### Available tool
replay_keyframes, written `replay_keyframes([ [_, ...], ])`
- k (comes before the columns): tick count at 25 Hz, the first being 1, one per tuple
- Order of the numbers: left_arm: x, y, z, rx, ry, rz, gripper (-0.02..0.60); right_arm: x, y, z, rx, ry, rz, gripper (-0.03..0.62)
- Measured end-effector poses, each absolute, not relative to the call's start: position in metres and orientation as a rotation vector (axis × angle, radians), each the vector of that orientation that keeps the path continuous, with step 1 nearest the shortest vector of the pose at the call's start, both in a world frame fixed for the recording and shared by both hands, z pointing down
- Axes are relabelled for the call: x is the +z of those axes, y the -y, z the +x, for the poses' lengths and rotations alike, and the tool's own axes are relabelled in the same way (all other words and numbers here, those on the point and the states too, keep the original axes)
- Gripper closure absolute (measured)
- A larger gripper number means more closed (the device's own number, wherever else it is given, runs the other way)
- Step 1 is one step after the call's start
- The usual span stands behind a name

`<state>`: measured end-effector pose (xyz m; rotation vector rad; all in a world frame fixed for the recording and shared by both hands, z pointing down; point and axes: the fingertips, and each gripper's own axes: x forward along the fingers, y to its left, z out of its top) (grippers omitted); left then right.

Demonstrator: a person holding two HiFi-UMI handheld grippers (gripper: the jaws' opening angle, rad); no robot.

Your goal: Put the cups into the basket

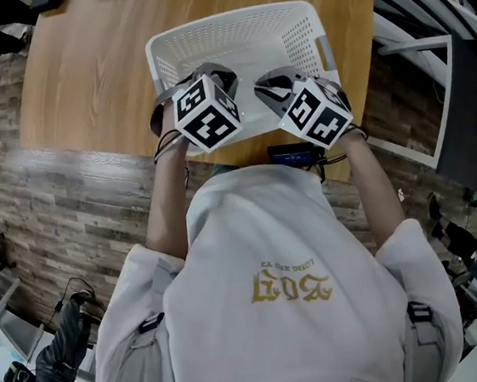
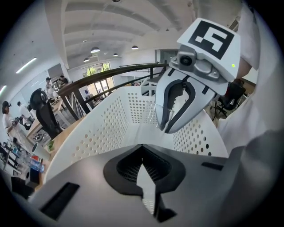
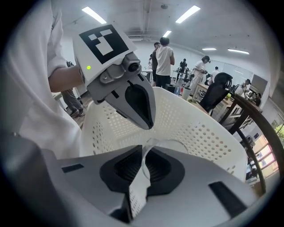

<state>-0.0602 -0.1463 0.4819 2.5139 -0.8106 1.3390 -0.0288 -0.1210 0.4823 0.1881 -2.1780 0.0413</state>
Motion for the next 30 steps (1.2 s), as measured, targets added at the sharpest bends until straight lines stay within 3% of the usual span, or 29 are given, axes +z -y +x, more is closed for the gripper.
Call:
replay_keyframes([
  [30,0.537,0.144,-0.045,1.827,0.346,2.514,0.575,0.526,0.137,-0.023,-0.060,1.923,0.022,0.568],
])
